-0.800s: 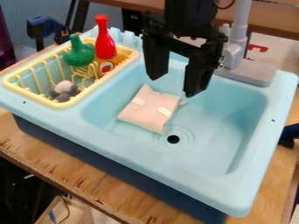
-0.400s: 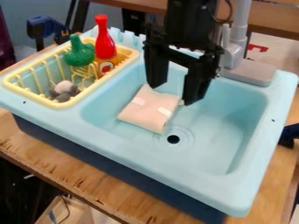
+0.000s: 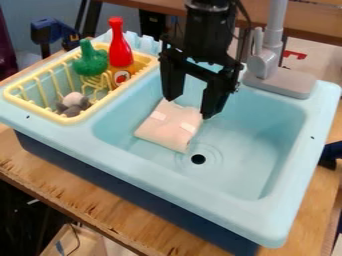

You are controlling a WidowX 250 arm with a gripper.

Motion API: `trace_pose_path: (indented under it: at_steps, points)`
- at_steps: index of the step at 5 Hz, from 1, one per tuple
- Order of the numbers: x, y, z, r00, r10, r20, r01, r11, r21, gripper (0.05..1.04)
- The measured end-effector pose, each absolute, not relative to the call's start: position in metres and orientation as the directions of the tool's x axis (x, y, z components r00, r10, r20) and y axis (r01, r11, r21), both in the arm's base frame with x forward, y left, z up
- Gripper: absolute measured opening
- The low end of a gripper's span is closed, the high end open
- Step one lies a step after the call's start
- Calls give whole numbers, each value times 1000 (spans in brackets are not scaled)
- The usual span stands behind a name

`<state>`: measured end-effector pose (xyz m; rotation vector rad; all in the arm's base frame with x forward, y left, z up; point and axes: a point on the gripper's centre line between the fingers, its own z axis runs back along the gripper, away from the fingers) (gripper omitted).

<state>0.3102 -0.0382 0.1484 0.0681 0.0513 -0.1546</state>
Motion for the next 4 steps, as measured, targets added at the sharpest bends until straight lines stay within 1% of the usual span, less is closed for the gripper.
trace_pose_path:
  at_steps: [1, 2, 3, 4]
  points:
    - [322, -32, 137, 989, -129, -68, 136, 984, 117, 999]
    - [327, -28, 127, 986, -129, -108, 141, 983, 120, 999]
    - [332, -17, 123, 985, -111, -134, 127, 985, 120, 999]
    - [334, -14, 120, 983, -118, -144, 135, 984, 116, 999]
